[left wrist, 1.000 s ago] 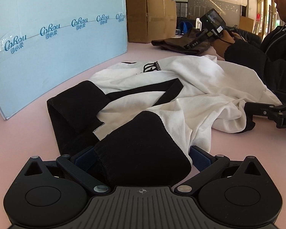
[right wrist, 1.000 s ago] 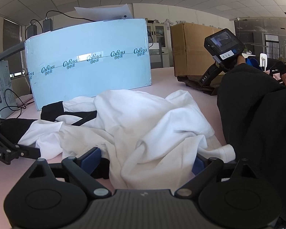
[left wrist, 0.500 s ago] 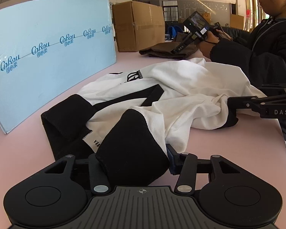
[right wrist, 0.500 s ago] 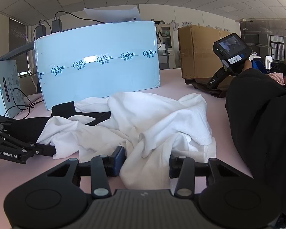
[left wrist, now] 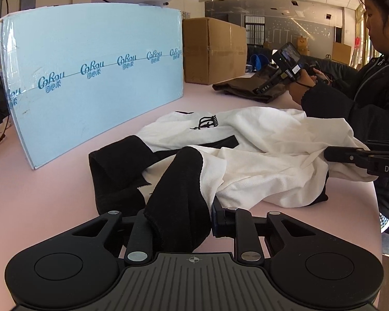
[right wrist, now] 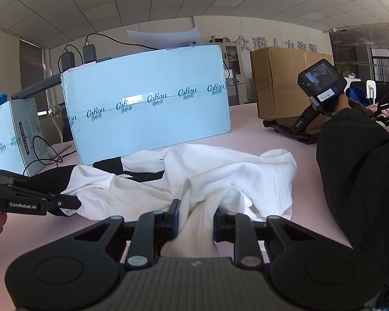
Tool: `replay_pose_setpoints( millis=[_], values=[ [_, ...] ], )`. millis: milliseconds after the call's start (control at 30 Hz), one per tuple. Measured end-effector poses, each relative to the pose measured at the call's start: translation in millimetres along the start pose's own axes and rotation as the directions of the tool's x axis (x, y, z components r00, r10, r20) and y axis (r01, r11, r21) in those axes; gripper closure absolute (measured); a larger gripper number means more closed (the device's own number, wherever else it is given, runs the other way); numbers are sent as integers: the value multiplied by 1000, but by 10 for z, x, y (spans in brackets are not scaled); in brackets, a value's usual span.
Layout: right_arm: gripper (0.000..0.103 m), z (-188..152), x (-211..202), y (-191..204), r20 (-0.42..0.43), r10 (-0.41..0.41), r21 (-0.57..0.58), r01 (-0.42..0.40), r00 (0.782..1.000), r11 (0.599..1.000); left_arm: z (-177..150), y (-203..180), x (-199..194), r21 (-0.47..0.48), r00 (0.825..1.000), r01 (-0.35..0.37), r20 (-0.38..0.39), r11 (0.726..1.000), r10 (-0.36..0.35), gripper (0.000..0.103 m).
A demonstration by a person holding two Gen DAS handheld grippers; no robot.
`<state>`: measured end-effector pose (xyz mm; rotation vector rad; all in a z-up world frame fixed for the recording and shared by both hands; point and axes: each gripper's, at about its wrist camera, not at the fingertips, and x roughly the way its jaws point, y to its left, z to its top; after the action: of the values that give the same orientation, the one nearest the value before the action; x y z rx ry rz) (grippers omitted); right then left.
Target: Fold clothes
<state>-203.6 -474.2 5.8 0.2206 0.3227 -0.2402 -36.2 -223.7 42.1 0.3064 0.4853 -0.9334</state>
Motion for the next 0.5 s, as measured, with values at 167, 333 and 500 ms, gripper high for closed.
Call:
replay_pose_setpoints(
  millis=[167,333,500],
  values=[
    [79,109,-13,180,20,40,-20,-39,999,999,-7,156,-250,-49,999,-35,36,998,37,79],
    [80,325,-49,504,48,99,-89,-94,994,992,-75,367,-549,-93,992,-81,85,992,89,79],
    [81,610,-65,935,74,187,-160,-174,980,972,-84,662,-950,-138,976,-155,132,978,173,79]
  ],
)
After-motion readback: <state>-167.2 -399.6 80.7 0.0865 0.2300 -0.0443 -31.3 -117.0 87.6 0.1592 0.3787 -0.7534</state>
